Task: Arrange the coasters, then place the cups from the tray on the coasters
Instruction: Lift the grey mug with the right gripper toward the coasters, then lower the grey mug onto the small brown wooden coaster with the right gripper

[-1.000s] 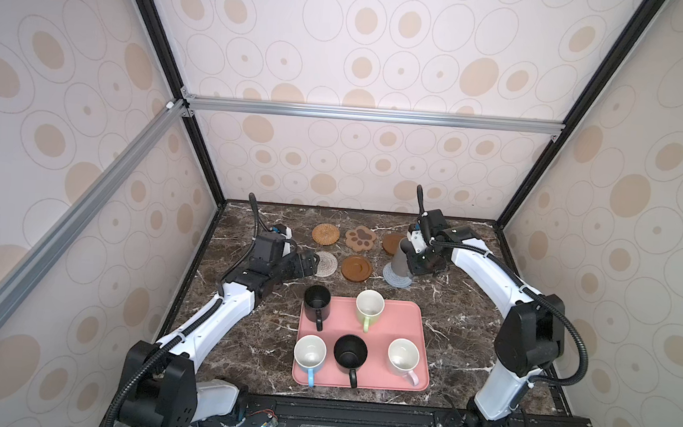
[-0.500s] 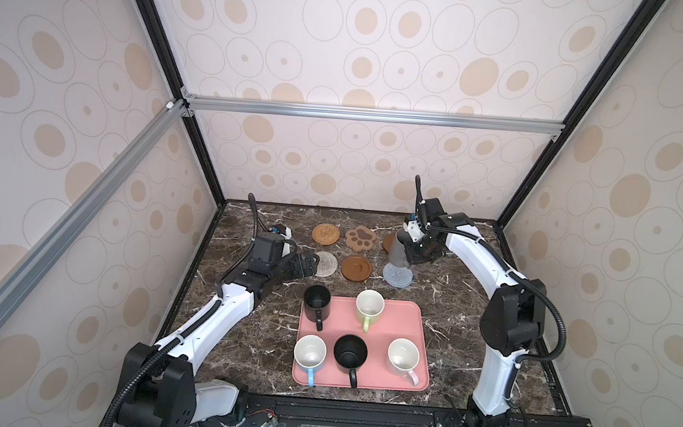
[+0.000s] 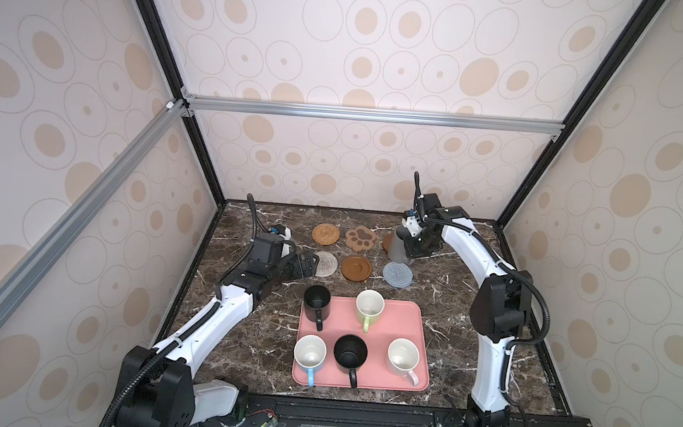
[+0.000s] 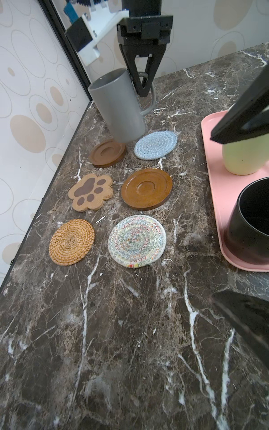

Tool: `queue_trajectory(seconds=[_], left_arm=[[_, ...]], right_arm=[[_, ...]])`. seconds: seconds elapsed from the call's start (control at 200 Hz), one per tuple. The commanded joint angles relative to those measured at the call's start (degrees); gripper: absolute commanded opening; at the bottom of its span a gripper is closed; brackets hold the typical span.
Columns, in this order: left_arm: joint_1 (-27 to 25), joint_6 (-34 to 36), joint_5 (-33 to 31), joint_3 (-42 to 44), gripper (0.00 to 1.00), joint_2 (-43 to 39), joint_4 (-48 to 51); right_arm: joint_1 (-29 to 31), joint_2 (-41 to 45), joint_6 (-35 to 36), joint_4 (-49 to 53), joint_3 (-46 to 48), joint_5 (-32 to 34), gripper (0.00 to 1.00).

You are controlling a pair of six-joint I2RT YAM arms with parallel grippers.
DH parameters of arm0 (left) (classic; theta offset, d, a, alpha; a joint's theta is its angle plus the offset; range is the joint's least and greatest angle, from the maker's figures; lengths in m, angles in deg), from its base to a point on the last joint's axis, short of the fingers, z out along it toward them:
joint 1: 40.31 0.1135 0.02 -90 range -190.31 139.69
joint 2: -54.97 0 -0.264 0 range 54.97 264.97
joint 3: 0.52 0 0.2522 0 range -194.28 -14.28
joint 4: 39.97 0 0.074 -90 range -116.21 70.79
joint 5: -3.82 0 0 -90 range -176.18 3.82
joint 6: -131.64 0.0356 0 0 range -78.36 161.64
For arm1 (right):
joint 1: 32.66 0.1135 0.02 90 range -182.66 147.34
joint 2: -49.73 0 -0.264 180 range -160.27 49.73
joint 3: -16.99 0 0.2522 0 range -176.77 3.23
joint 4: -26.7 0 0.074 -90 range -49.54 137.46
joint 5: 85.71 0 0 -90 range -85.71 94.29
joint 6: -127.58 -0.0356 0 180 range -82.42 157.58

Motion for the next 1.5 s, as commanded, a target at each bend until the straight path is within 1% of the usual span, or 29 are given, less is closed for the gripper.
queue_trajectory(seconds=[0.0, 0.47, 0.485, 0.515, 0.805, 0.95, 1.145, 1.18, 1.496], left_arm=[[0.22, 1.11, 0.10, 0.47, 1.00, -1.50, 0.22], [0.24, 0.63, 0.53, 1.19, 1.00, -1.58, -0.40], [0.23, 0.59, 0.64, 1.06, 1.00, -1.53, -0.24], [0.17, 0.67, 0.70, 0.84, 1.00, -1.37, -0.05], [0.25, 0.28, 0.12, 2.14, 1.00, -2.58, -0.36], [0.19, 0.41, 0.32, 1.96, 1.00, -2.49, -0.22], [0.18, 0.32, 0.50, 1.97, 1.00, -2.59, -0.17], [0.22, 0.31, 0.52, 1.90, 1.00, -2.58, -0.13], [0.19, 0.33, 0.29, 2.36, 1.00, -3.44, 0.14]], right_arm=[[-0.38, -0.58, 1.76, 0.11, -3.78, -1.25, 0.05], [-0.47, -6.88, 2.45, 2.78, -12.03, -2.28, 0.05], [-1.78, -7.00, 2.46, 2.79, -12.22, -2.30, 0.05], [-2.08, -7.26, 2.60, 2.83, -12.55, -2.38, 0.05], [-2.32, -10.77, 3.35, 3.62, -16.62, -2.17, 0.05], [-2.33, -11.69, 4.21, 3.24, -17.53, -0.57, 0.05], [-2.36, -12.53, 5.01, 1.67, -17.61, -0.55, 0.05], [-2.34, -12.73, 5.22, 1.49, -19.67, -0.54, 0.05], [-2.42, -15.37, 6.11, -0.72, -21.81, 0.06, 0.05]])
